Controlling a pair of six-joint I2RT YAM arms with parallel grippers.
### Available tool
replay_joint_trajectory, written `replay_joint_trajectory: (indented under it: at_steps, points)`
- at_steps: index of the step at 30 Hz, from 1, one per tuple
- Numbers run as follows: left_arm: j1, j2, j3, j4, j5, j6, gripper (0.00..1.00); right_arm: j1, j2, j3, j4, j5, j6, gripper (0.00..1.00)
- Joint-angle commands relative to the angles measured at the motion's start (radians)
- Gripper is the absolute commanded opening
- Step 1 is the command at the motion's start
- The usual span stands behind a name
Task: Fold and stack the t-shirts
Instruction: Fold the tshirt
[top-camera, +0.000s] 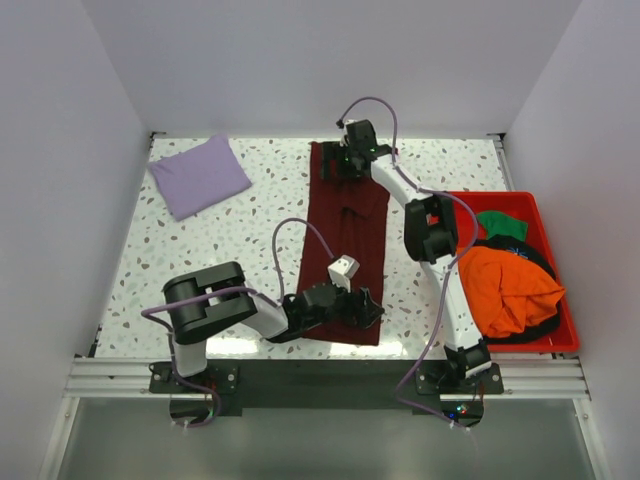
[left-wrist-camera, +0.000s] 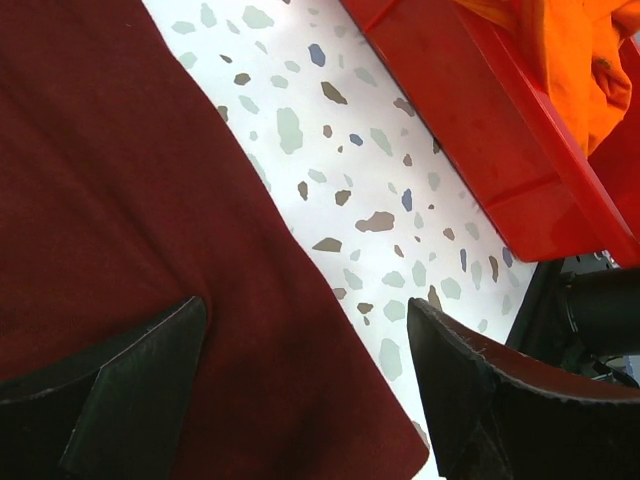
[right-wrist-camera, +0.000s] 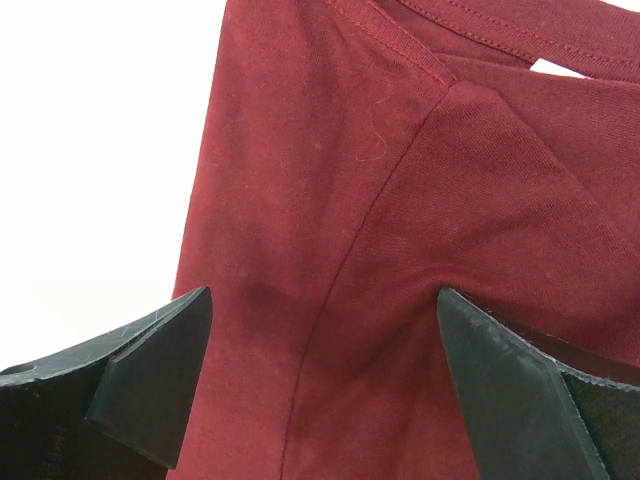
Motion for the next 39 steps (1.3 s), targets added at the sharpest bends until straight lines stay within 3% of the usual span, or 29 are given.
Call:
replay_joint_trajectory:
  at_steps: [1, 9, 15, 20, 25, 30, 36, 39]
  points:
    - [-0.033, 0.031, 0.011, -0.023, 0.078, 0.017, 0.87, -0.011, 0.085, -0.003, -0.041, -0.051, -0.021, 0.99]
    - [-0.033, -0.025, 0.065, -0.058, 0.067, 0.096, 0.87, -0.014, 0.019, -0.037, -0.001, -0.081, -0.032, 0.99]
    - [-0.021, -0.236, 0.053, -0.207, -0.112, 0.192, 0.91, -0.014, -0.056, -0.026, 0.035, -0.114, -0.003, 0.99]
    - [0.021, -0.425, -0.053, -0.368, -0.293, 0.171, 0.95, -0.014, -0.187, -0.115, 0.094, -0.115, 0.02, 0.99]
    - [0.156, -0.626, -0.179, -0.518, -0.321, 0.099, 0.96, -0.012, -0.474, -0.454, 0.269, -0.045, 0.081, 0.99]
    - [0.182, -0.79, -0.237, -0.683, -0.398, 0.117, 0.99, 0.034, -0.748, -0.849, 0.366, 0.09, 0.108, 0.99]
    - [0.187, -0.814, -0.262, -0.706, -0.387, 0.085, 0.99, 0.199, -1.028, -1.167, 0.328, 0.368, 0.146, 0.99]
    - [0.187, -0.811, -0.256, -0.762, -0.395, 0.068, 0.99, 0.296, -1.165, -1.401, 0.325, 0.419, 0.215, 0.98]
